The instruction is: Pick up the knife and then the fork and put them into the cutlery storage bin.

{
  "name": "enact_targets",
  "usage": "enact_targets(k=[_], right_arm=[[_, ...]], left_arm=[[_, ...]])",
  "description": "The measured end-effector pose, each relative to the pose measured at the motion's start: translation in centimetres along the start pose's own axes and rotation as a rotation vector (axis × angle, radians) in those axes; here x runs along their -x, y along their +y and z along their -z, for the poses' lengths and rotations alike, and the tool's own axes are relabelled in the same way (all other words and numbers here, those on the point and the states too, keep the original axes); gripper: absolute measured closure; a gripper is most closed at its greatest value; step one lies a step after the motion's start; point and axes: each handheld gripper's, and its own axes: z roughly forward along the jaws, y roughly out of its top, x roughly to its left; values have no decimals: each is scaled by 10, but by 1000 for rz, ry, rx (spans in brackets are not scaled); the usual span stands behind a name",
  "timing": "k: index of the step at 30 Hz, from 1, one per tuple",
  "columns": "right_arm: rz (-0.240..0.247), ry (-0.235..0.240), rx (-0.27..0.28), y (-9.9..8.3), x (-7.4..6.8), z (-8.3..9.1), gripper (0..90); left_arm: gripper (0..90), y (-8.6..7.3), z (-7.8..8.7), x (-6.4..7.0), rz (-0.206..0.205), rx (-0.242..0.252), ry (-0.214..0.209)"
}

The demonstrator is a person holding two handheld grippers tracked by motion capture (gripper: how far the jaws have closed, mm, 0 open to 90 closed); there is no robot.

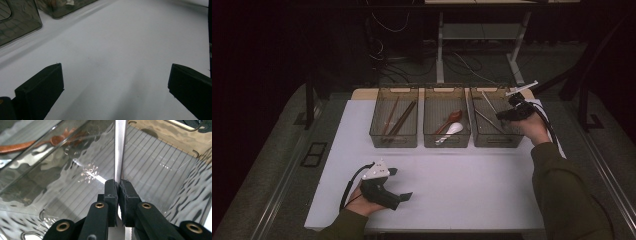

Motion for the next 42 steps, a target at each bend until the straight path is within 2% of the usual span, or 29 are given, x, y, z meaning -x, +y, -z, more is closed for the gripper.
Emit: enact_targets(k=[4, 7, 12, 15, 17, 21, 24, 30, 35, 42], right_arm=[[9, -2, -18, -1, 0, -4, 829], [-5, 4, 3, 0, 1, -2, 792], [-6, 10, 4, -1, 0, -1, 664], [-14, -7, 21, -1, -1, -1, 561], [-19, -5, 14, -1, -2, -2, 499], [13, -17, 7, -2, -8, -1, 413], [12, 9, 23, -4, -11, 2, 374], [16, 8, 29, -8, -17, 7, 314], [6, 50, 99, -15, -23, 18, 297], [26, 69, 139, -33, -37, 30, 285]], left_arm=[[0, 0, 0, 0, -1, 0, -1], [0, 0, 0, 0, 0, -1, -1], [0, 0, 0, 0, -1, -1, -2], [0, 0, 0, 0, -1, 1, -1], [0, 0, 0, 1, 0, 3, -2], [0, 0, 0, 1, 0, 1, -1], [0, 1, 0, 1, 2, 2, 0], [0, 2, 0, 1, 3, 4, 2], [0, 2, -1, 1, 5, 2, 3], [0, 1, -1, 1, 6, 4, 0]])
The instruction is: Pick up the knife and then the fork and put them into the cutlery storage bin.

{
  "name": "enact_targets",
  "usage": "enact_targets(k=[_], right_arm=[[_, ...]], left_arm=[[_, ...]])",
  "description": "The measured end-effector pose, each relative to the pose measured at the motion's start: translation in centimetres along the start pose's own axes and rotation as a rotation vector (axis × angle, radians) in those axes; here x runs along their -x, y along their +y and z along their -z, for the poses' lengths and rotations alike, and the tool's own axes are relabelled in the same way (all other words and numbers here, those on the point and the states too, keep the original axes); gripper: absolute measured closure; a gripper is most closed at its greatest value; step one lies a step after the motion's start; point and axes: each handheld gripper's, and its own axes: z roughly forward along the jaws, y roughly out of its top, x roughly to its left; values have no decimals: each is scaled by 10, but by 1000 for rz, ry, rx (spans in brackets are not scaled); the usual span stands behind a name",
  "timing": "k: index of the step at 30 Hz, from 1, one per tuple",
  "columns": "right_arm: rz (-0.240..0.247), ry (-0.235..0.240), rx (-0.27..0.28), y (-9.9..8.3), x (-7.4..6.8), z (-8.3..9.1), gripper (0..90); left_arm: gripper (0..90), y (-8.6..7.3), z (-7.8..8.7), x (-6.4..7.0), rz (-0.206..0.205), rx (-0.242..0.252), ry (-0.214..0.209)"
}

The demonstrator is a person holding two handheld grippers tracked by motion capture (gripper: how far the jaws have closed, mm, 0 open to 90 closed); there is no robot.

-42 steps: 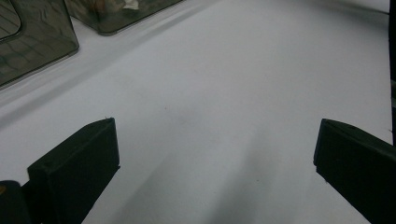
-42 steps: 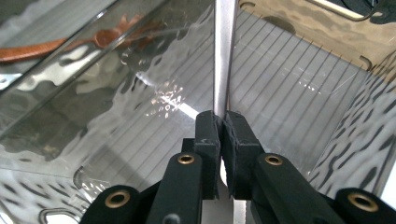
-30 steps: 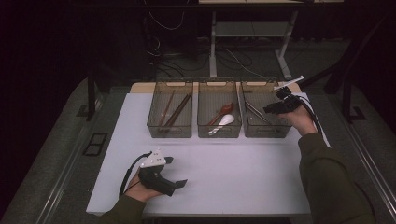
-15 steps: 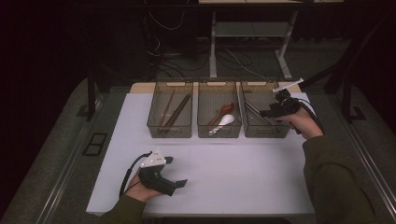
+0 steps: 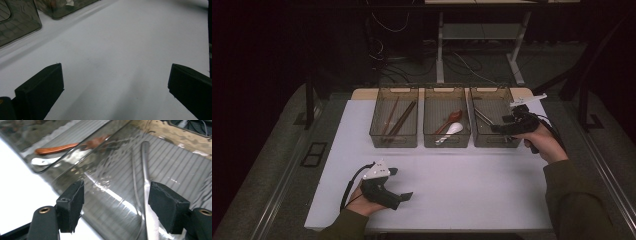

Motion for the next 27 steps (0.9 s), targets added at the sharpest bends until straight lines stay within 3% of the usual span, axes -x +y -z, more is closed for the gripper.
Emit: enact_targets(k=[14, 27], right_arm=[[30, 80, 58, -30, -35, 24, 259], [36, 117, 82, -61, -65, 26, 229]], left_arm=[[0, 0, 1, 0, -2, 3, 0], [0, 0, 1, 1, -1, 4, 0]])
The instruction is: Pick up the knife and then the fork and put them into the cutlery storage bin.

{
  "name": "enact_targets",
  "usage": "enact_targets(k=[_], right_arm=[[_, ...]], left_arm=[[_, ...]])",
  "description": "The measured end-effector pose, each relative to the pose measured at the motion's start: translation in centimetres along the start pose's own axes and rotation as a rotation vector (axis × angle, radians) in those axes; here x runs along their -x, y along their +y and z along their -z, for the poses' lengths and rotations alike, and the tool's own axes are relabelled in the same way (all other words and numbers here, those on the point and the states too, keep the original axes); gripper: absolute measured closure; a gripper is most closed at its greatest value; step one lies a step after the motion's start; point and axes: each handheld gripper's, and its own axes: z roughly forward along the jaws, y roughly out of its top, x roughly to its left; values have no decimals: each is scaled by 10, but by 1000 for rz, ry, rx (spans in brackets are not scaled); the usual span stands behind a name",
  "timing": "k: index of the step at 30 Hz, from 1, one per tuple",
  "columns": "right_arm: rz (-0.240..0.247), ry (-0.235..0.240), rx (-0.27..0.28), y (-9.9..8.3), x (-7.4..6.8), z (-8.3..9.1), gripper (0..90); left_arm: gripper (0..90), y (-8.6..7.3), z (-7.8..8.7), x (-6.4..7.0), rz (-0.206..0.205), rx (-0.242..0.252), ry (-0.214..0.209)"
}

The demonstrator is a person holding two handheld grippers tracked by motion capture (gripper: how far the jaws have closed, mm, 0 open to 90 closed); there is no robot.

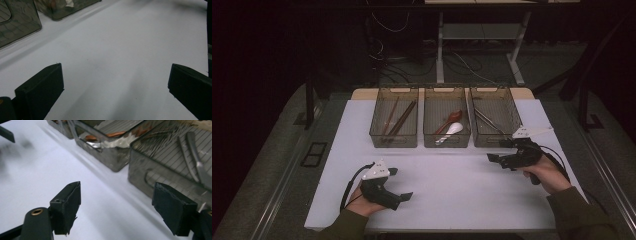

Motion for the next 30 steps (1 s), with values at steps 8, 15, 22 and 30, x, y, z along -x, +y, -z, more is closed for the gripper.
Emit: enact_targets(k=[8, 15, 22, 30], right_arm=[[-10, 16, 39, -23, -13, 3, 221], [-13, 29, 45, -38, -22, 6, 216], [10, 32, 43, -51, -31, 10, 213], [26, 22, 18, -63, -35, 13, 213]], left_arm=[[0, 0, 0, 0, -1, 1, -1], [0, 0, 0, 0, -1, 3, 0], [0, 0, 0, 0, -2, 0, 1], [0, 0, 0, 0, -2, -2, -1]])
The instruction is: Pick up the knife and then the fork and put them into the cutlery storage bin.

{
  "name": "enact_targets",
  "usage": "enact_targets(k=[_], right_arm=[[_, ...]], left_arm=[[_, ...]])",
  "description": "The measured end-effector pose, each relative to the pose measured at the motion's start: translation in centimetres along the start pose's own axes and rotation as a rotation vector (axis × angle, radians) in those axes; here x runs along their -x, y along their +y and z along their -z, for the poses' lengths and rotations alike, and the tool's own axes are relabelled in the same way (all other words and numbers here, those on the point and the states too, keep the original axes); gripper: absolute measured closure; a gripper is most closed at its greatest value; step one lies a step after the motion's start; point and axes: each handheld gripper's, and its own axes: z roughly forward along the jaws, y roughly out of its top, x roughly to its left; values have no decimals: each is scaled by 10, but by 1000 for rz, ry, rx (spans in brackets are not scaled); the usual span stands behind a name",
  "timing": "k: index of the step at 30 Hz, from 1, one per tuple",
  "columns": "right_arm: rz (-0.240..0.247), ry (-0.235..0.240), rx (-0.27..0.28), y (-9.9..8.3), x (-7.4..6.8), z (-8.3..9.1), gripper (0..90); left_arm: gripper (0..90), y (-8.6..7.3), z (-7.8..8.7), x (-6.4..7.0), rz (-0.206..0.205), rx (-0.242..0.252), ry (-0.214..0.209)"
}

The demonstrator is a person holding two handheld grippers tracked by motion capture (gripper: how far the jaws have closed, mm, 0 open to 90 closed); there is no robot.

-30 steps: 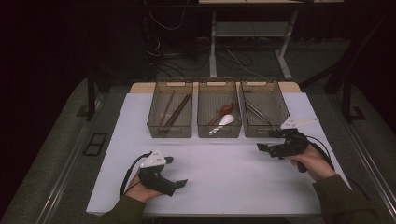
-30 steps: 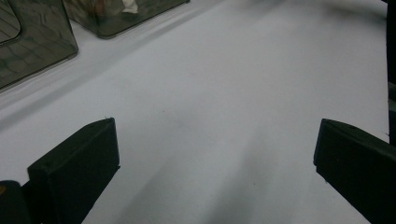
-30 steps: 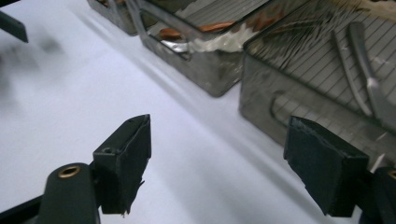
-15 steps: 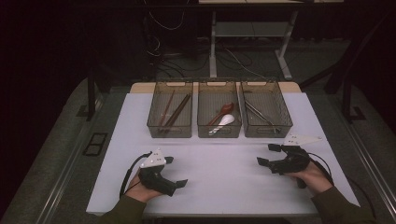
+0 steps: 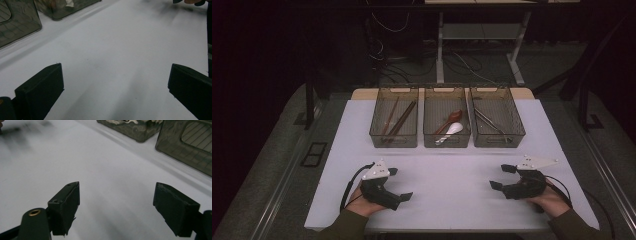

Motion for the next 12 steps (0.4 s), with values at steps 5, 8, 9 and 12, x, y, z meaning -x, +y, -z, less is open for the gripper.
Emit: enact_targets(k=[5, 8, 9, 12], right_arm=[[19, -8, -26, -6, -1, -1, 212], [19, -11, -24, -6, 0, -1, 212], [20, -12, -23, -6, 1, -1, 211], [16, -14, -16, -6, 2, 0, 211]], left_arm=[[0, 0, 0, 0, -1, 3, 0], [0, 0, 1, 0, -2, 3, 0], [0, 0, 1, 0, -5, 1, -1], [0, 0, 1, 0, -2, 4, -2]])
